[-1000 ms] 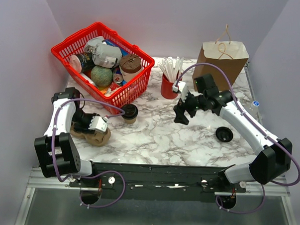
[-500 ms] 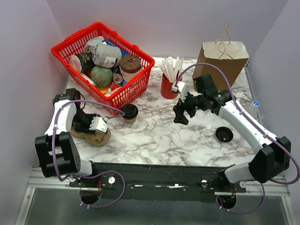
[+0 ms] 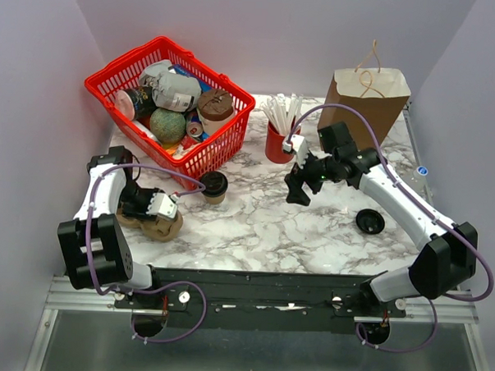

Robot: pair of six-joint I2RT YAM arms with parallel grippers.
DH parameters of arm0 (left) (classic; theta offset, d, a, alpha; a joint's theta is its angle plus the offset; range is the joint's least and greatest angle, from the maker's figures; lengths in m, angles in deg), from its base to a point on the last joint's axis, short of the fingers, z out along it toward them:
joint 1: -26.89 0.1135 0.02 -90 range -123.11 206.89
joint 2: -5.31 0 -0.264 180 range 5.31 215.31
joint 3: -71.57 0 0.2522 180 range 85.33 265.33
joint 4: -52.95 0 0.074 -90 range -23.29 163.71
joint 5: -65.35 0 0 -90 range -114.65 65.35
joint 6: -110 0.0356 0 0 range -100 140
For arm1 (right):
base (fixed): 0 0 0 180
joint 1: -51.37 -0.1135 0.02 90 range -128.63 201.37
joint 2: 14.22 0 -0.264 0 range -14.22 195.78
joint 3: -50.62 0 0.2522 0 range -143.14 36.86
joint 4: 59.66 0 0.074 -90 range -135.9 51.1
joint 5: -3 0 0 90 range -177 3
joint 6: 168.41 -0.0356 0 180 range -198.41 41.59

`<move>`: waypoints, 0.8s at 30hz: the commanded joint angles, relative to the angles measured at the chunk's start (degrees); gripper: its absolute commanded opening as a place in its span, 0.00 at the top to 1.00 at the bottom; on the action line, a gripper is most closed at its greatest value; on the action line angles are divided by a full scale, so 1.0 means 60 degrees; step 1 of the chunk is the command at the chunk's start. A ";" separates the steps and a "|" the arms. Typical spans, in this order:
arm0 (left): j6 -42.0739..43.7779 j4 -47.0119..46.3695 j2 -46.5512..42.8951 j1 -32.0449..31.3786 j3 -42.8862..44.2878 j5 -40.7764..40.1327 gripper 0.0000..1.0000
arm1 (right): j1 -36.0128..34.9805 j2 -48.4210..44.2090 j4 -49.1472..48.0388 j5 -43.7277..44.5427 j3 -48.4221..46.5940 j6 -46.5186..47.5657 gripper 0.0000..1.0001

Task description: Pack the takeout coffee

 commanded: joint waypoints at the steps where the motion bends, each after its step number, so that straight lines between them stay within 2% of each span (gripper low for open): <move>1: 0.6180 0.0161 -0.0121 0.0098 -0.0257 -0.0107 0.49 | 0.0054 0.0101 -0.0155 -0.0123 0.0070 0.0060 0.05; 16: 0.5171 0.0072 -0.0941 0.0128 -0.0435 0.0141 0.63 | 0.0054 0.0364 -0.0184 -0.0196 -0.0164 0.0060 0.05; 24: 0.2346 0.1067 -0.0429 0.0215 0.1425 0.0975 0.75 | 0.0054 0.0423 -0.0199 -0.0314 -0.0179 0.0045 0.05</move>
